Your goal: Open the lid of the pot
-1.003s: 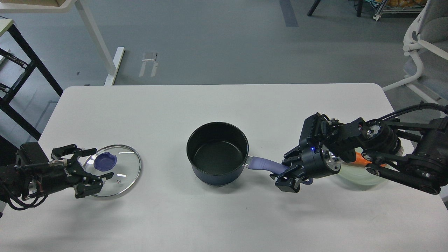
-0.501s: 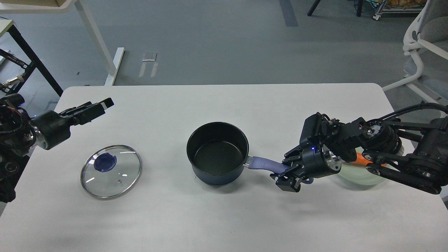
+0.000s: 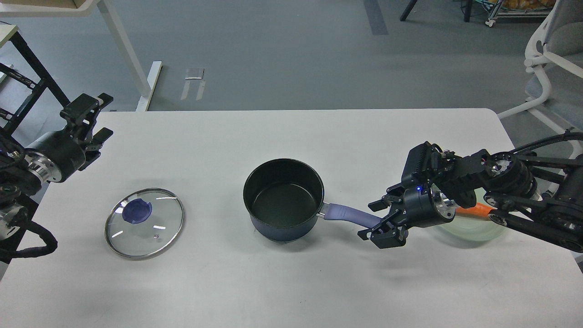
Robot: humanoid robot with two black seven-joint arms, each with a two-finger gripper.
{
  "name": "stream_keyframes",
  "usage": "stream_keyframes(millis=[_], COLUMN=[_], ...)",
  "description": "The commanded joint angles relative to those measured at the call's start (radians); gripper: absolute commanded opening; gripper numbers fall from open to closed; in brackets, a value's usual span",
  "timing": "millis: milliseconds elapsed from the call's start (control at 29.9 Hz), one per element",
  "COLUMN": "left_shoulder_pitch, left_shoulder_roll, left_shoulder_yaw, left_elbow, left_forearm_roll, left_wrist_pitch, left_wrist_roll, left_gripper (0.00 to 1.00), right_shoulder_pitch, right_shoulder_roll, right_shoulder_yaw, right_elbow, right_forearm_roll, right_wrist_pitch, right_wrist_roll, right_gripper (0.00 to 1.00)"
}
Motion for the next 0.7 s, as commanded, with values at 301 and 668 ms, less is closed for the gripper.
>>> stream_keyframes(millis=[301,668], left_shoulder_pitch=[0.002,0.011], left_shoulder_roll=[-0.032,-0.064], left_shoulder_yaw=[-0.02,-0.057], left_elbow=[0.0,0.001], left_forearm_roll=[-0.009,-0.055], left_wrist_pitch=[-0.04,-0.036], left_wrist_roll=[0.0,0.0], left_gripper=[0.99,0.99], right_shoulder_pitch=[0.041,-0.022], right_shoulder_roll=[-0.16,-0.106], right_shoulder_yaw=[0.156,0.272], right_elbow=[0.084,-0.123], right_forearm_roll=[0.614,1.507], right_wrist_pitch=[-0.01,-0.143], right_wrist_roll=[0.0,0.0], right_gripper=[0.99,0.99])
